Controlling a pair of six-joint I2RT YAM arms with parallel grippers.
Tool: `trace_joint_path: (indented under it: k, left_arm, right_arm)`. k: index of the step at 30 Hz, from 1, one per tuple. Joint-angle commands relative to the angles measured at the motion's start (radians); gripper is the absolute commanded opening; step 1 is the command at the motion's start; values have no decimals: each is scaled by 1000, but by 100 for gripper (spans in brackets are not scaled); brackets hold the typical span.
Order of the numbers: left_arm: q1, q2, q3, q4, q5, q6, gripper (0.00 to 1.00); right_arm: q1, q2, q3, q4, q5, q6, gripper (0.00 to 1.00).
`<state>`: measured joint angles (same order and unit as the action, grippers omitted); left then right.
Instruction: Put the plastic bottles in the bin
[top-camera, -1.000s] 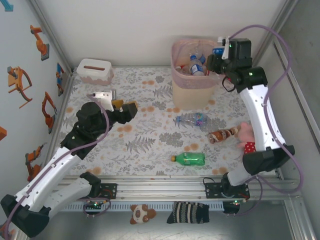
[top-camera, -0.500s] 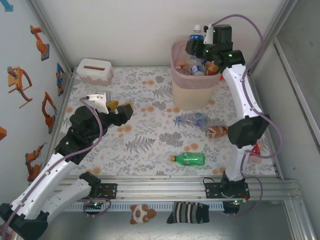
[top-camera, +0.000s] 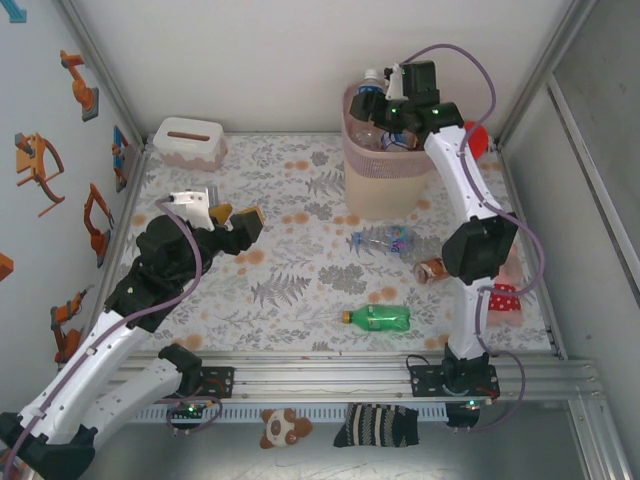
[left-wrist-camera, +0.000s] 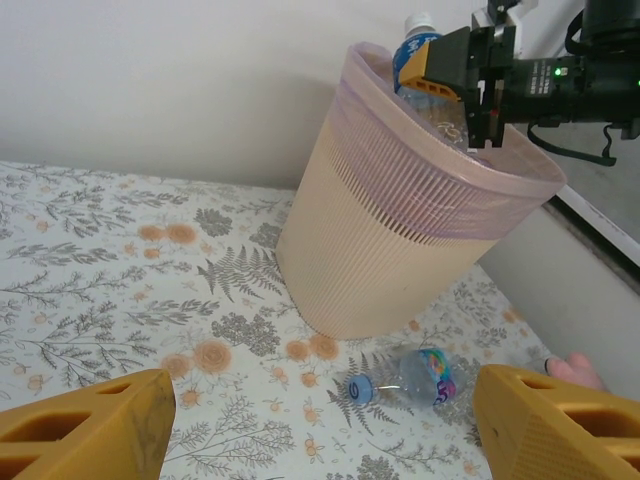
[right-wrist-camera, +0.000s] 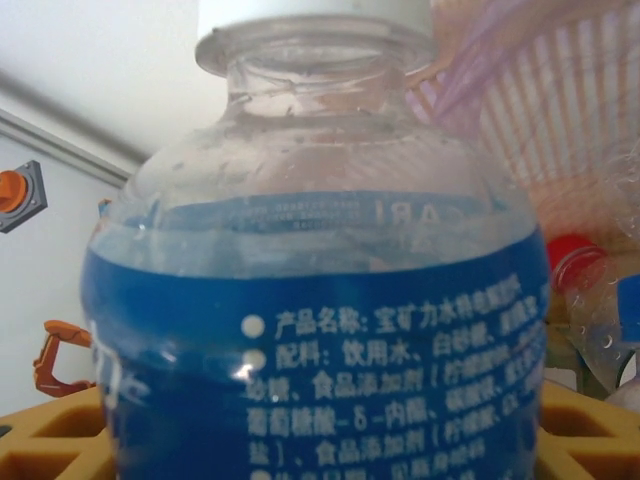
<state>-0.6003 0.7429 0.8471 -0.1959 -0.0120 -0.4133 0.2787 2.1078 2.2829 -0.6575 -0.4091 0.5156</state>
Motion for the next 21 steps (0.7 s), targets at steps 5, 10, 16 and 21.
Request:
trace_joint_path:
  k: [5, 10, 16, 21]
  left_arm:
    - [7, -8, 18, 3, -7, 12, 78]
    - [8, -10, 17, 7, -8, 8, 78]
    - [8, -10, 15, 8, -4, 6, 78]
    - [8, -7, 11, 13, -3, 3, 78]
  right_arm:
    - [7, -50, 37, 2, 37, -12, 71]
    - [7, -82, 49, -32, 90, -48, 74]
    - [6, -113, 44, -40, 107, -55, 73]
    - [6, -129, 42, -59, 102, -57, 69]
